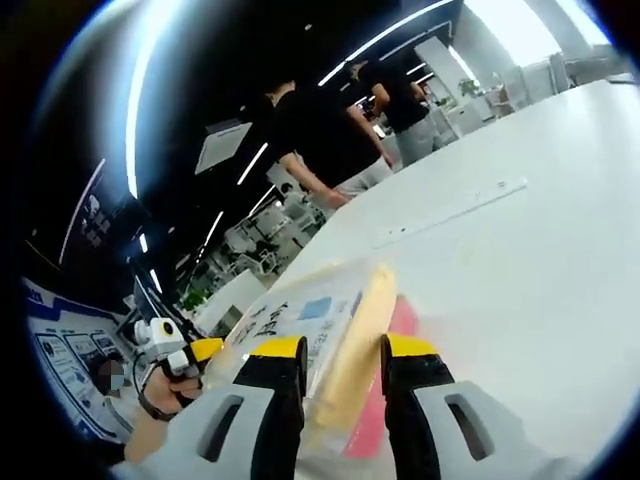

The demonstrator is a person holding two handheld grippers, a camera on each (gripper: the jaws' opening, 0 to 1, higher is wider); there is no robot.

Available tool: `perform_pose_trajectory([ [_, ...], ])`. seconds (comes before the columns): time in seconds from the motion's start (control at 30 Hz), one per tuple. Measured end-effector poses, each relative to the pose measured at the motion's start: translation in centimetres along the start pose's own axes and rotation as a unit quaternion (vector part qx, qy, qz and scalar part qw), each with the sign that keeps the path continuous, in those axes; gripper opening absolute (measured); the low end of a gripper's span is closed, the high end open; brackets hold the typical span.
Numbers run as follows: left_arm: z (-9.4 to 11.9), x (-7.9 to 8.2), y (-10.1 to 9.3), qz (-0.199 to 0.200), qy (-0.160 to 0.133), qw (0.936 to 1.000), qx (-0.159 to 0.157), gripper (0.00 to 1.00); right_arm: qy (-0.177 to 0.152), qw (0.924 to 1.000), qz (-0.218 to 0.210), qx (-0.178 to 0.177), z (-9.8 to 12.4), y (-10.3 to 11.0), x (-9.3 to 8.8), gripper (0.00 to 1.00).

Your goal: Arrange the small medicine boxes into an aligned row inside the storage area until every box is upright, visible, and separated from the surrounding clutter.

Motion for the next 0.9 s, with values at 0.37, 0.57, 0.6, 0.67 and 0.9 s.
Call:
perform_pose_trajectory([
  [0.37, -0.2, 0.4, 1.1, 0.012, -0.007, 0.9998, 0.015, 0.27, 0.011, 0.9997, 0.005, -0.019, -1.0, -1.0, 0.8, 0.27],
  [0.57, 0.2, 0.0, 1.1, 0.054, -0.037, 0.9978, 0.013, 0.24, 0.002, 0.9998, -0.003, -0.019, -0.7, -0.3, 0.5, 0.26],
  [0.6, 0.3, 0.1, 1.0, 0.046, -0.031, 0.9984, 0.009, 0.24, 0.003, 0.9997, -0.001, -0.024, -0.4, -0.1, 0.4, 0.26],
  [0.67, 0.5, 0.1, 0.7, 0.033, -0.024, 0.9991, 0.005, 0.25, 0.004, 0.9994, 0.008, -0.032, 0.0, 0.0, 0.3, 0.27],
  [0.9, 2.2, -0.5, -0.9, 0.003, 0.001, 1.0000, 0.009, 0.26, 0.007, 0.9991, 0.017, -0.038, 2.3, 1.2, -0.8, 0.28],
])
Point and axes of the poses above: the point that each gripper's makers call its tool centre point, and the gripper's own axes: z roughly backward along the fingers, y roughly to its left, x roughly out of its top, the point moved 4 cm from there along z, roughly backward along the fingers, and after that the axes turned 13 degrees about -y, right-handed, at the moved point
